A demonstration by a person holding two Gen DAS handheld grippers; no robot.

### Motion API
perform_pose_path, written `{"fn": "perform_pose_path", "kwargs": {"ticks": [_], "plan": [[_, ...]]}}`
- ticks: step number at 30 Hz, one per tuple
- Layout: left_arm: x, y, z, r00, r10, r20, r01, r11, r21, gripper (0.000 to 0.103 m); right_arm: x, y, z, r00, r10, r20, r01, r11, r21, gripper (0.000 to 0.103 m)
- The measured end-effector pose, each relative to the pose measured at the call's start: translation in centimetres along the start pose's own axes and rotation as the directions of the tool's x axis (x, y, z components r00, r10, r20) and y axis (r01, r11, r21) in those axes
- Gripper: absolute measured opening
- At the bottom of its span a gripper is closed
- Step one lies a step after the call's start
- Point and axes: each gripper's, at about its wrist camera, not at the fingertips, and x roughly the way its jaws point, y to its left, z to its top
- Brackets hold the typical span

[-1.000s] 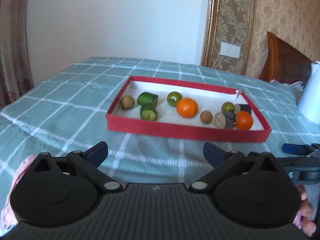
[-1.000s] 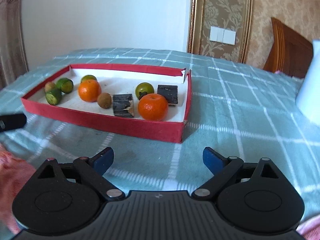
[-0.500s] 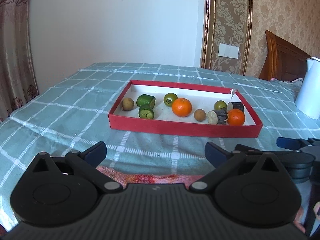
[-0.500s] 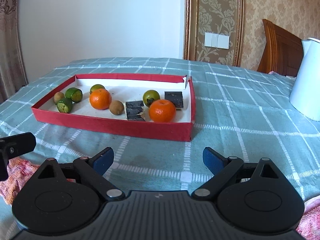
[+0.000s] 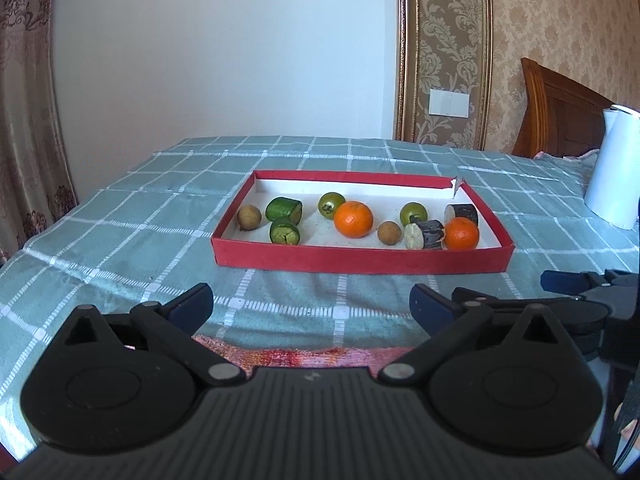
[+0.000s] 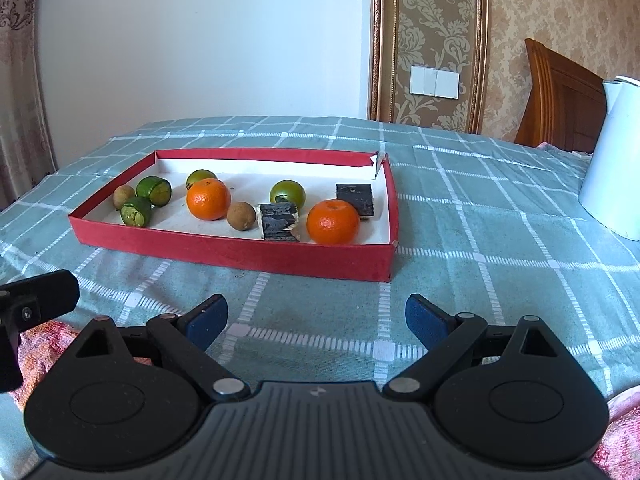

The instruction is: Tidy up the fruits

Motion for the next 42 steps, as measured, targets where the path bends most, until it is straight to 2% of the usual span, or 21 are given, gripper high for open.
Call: {"fn": "perform_pose_path", "kwargs": {"ticks": [15,28,42], "plan": [[-0.2,-0.8,0.1,1.000,0.008,0.007,-0.009,0.999,0.046,0.103,0.2,0.5,-0.2,1.000,0.008,-0.014,-0.008,1.000,-0.009,0.096],[-0.1,-0.6,0.4,1.000,-0.024,0.008,0.023,0.998,0.050,0.103,0.5,1.0,-0.1,1.000,0.008,-0.022,-0.008,1.000,-0.015,0.096],[1.0,-0.4,0.5,0.999,-0.029,-0.025,0.030,0.999,0.029,0.103,1.2,1.0,0.1,1.000,-0.013,-0.026,0.013,1.000,-0.017,0.096]]}}
